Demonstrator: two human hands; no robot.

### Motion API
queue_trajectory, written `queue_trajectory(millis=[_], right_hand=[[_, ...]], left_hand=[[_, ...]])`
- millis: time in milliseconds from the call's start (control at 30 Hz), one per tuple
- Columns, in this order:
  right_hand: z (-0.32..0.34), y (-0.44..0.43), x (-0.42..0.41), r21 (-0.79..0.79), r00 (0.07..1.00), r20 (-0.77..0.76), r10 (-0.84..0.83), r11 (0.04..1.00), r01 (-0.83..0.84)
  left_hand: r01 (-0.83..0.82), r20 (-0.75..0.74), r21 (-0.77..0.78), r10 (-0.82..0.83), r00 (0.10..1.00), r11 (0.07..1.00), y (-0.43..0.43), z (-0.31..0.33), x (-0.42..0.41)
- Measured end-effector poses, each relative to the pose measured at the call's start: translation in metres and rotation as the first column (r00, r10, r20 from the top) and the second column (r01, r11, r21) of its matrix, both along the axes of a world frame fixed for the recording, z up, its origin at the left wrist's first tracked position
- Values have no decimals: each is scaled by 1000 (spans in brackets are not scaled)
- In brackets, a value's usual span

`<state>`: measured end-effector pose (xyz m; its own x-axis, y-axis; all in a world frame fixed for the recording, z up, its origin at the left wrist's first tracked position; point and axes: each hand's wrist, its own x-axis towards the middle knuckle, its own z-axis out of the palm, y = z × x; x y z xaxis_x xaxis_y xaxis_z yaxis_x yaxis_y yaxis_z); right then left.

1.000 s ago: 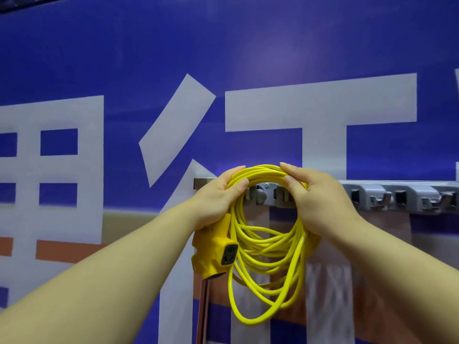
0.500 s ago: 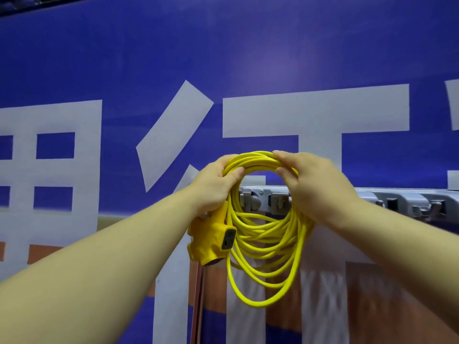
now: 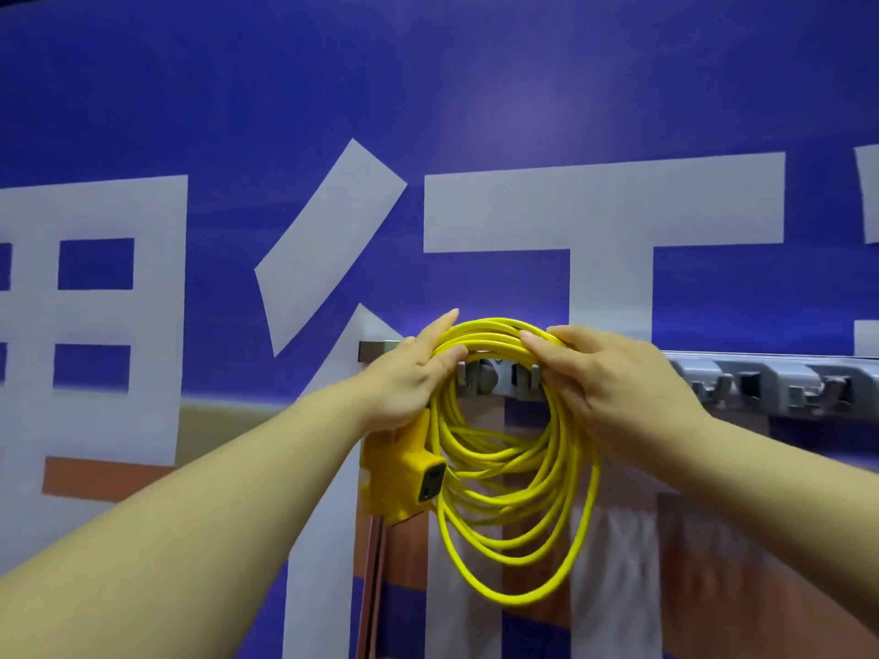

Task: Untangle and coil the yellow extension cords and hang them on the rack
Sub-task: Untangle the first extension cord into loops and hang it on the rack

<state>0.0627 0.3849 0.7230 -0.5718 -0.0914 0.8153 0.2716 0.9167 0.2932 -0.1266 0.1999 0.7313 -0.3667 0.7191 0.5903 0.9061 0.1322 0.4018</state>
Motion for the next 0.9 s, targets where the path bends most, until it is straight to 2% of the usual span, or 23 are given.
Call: queue_trajectory(millis=[133, 333, 467, 633, 700, 833, 900], right_hand=[[-10, 4, -3, 95, 989, -75, -128, 986, 134], [-18, -1, -1, 104, 973, -89, -213, 970, 222], [-19, -4, 1, 97, 976, -65, -207, 972, 212], [-21, -3, 6, 129, 983, -78, -168, 976, 177], [-22, -1, 8, 141, 989, -79, -128, 980, 139], [-22, -2, 6, 37, 993, -113, -25, 999, 30], [-23, -3, 2, 44, 993, -116, -31, 998, 36]], left_hand=[[86, 149, 57, -93, 984, 995, 1, -11, 5], [59, 187, 115, -80, 979, 992, 2, -25, 14], [35, 231, 199, -82, 970, 979, 5, -31, 19], [18, 405, 325, -156, 901, 946, 10, -34, 26], [20, 430, 351, -181, 885, 936, 10, -33, 26], [-25, 435, 357, -142, 889, 934, 11, -28, 26], [-34, 437, 365, -139, 888, 930, 12, -28, 26]])
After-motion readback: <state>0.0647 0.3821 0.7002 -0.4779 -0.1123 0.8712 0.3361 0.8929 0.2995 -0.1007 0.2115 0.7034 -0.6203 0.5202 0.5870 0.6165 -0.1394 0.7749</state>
